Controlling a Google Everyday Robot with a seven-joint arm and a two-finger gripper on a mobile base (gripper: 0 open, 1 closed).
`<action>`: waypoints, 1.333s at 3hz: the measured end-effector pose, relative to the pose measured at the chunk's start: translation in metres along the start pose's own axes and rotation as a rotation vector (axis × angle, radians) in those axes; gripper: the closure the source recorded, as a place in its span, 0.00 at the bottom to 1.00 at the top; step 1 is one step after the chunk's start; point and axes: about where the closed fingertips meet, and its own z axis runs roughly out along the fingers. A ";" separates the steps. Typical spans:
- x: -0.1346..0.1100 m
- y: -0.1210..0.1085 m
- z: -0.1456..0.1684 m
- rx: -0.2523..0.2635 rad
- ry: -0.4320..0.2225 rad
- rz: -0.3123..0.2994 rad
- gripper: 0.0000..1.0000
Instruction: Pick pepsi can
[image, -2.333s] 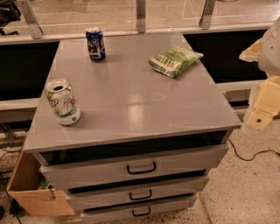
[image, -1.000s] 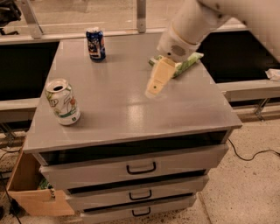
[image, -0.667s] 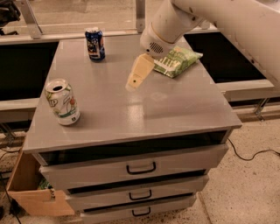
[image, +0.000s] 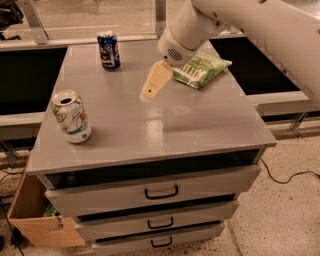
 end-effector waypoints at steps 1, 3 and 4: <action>-0.011 -0.028 0.026 0.050 -0.067 0.067 0.00; -0.050 -0.095 0.088 0.138 -0.285 0.183 0.00; -0.075 -0.124 0.117 0.168 -0.400 0.210 0.00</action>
Offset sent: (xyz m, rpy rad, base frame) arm 0.1423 0.0531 -0.0208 0.3354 -0.1357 -0.2069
